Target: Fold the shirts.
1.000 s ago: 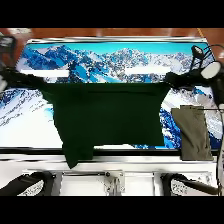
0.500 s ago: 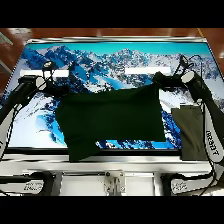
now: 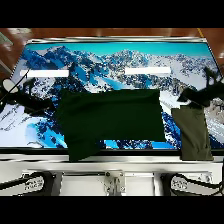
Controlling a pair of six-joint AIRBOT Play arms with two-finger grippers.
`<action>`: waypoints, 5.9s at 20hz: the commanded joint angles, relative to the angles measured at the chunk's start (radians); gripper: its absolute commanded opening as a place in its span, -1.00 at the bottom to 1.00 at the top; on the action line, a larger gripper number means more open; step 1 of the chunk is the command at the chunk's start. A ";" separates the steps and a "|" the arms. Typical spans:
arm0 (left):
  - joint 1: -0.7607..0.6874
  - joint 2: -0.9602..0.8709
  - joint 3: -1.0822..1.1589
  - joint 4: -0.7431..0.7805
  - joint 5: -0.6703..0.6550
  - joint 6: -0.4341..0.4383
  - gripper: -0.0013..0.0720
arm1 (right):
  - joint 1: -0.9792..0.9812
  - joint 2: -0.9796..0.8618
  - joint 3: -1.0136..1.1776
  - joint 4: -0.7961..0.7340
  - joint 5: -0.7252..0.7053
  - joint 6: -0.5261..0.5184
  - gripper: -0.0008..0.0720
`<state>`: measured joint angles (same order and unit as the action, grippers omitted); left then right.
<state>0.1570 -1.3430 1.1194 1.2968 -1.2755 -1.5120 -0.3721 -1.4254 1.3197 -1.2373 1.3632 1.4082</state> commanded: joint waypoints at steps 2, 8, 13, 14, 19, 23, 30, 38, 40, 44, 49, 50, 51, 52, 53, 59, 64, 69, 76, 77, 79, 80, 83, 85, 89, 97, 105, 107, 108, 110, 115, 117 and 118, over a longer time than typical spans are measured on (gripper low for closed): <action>0.099 0.077 -0.303 -0.173 -0.003 0.092 0.90 | -0.150 0.029 -0.207 0.171 0.153 -0.073 0.87; 0.035 0.046 -0.419 -0.257 0.162 0.090 0.90 | -0.135 0.029 -0.304 0.185 0.006 -0.078 0.87; -0.017 -0.030 -0.419 -0.332 0.231 0.091 0.88 | -0.135 0.028 -0.307 0.178 -0.031 -0.078 0.87; -0.029 -0.045 -0.419 -0.334 0.238 0.090 0.84 | -0.135 0.028 -0.308 0.164 -0.033 -0.077 0.87; -0.039 -0.065 -0.419 -0.340 0.244 0.092 -0.58 | -0.135 0.028 -0.364 0.103 -0.027 -0.061 0.87; -0.039 -0.051 -0.418 -0.341 0.221 0.141 -0.84 | -0.135 0.028 -0.498 0.107 -0.038 -0.084 0.88; -0.039 -0.009 -0.417 -0.341 0.220 0.143 -0.84 | -0.045 0.027 -0.589 0.115 -0.142 -0.055 0.87; -0.039 0.000 -0.415 -0.341 0.221 0.143 -0.84 | 0.095 0.001 -0.592 0.172 -0.197 0.028 0.48; -0.039 0.003 -0.404 -0.341 0.221 0.143 -0.84 | 0.095 0.002 -0.591 0.202 -0.192 0.027 -0.71; -0.039 0.100 -0.302 -0.327 0.218 0.167 -0.84 | 0.095 0.069 -0.534 0.341 -0.112 -0.158 -0.80; -0.027 0.438 0.104 -0.317 0.232 0.218 -0.84 | 0.095 0.360 -0.104 0.436 -0.048 -0.313 -0.80; -0.014 0.501 0.220 -0.317 0.249 0.218 -0.84 | 0.095 0.429 0.023 0.422 -0.093 -0.312 -0.80; 0.000 0.552 0.324 -0.316 0.271 0.218 -0.84 | 0.095 0.490 0.135 0.402 -0.157 -0.307 -0.80; 0.016 0.598 0.432 -0.309 0.290 0.218 -0.84 | 0.095 0.548 0.245 0.372 -0.230 -0.279 -0.80; 0.032 0.632 0.521 -0.301 0.294 0.217 -0.84 | 0.095 0.591 0.336 0.329 -0.279 -0.242 -0.81; 0.056 0.784 0.752 -0.191 0.212 0.109 -0.84 | 0.095 0.747 0.603 0.029 -0.129 -0.016 -0.80; 0.056 0.838 0.762 -0.095 0.034 0.042 -0.84 | 0.095 0.798 0.603 -0.111 0.151 0.013 -0.80; 0.056 0.795 0.755 -0.011 -0.250 0.064 -0.84 | 0.095 0.731 0.598 -0.180 0.345 0.025 -0.80; 0.056 0.672 0.436 0.005 -0.383 0.071 -0.84 | 0.095 0.581 0.112 -0.214 0.420 0.007 -0.81; 0.056 0.642 0.349 0.005 -0.349 0.071 -0.84 | 0.095 0.554 0.004 -0.211 0.334 -0.005 -0.81; 0.054 0.564 0.195 -0.026 -0.221 0.087 -0.84 | 0.096 0.473 -0.127 -0.154 0.126 -0.012 -0.81; 0.054 0.516 0.136 -0.065 -0.142 0.107 -0.84 | 0.096 0.418 -0.151 -0.096 0.022 -0.024 -0.81; 0.025 0.326 0.058 -0.188 0.138 0.199 -0.84 | 0.096 0.232 -0.156 0.135 -0.334 -0.069 -0.81; -0.015 0.208 0.062 -0.207 0.336 0.211 -0.84 | 0.096 0.139 -0.156 0.274 -0.541 -0.118 -0.81; -0.103 0.028 0.062 -0.237 0.661 0.210 -0.84 | 0.202 0.015 -0.156 0.323 -0.812 -0.318 -0.81; -0.169 -0.170 0.063 -0.244 0.967 0.164 -0.84 | 0.336 -0.157 -0.155 0.317 -1.154 -0.320 -0.81; -0.135 -0.220 0.089 -0.211 0.576 0.158 -0.84 | 0.322 -0.167 -0.155 0.311 -0.901 -0.238 -0.81; -0.111 -0.220 0.109 -0.171 0.370 0.157 -0.84 | 0.294 -0.153 -0.155 0.298 -0.737 -0.209 -0.81; -0.105 -0.222 0.109 -0.143 0.282 0.156 -0.84 | 0.278 -0.154 -0.155 0.271 -0.666 -0.168 -0.80; -0.103 -0.232 0.107 -0.066 0.140 0.153 -0.84 | 0.253 -0.157 -0.155 0.154 -0.563 -0.058 -0.81; -0.108 -0.237 0.066 -0.059 0.155 0.118 -0.84 | 0.261 -0.200 -0.156 0.063 -0.438 0.006 -0.80; -0.106 -0.237 0.066 -0.058 0.168 0.100 -0.84 | 0.272 -0.227 -0.156 0.072 -0.425 0.019 -0.80; -0.105 -0.237 0.066 -0.058 0.167 0.100 -0.84 | 0.277 -0.235 -0.156 0.078 -0.422 0.029 -0.78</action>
<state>0.0498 -1.5787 1.1904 1.2297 -1.0889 -1.3941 -0.1059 -1.6329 1.1633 -1.1477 0.8837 1.3998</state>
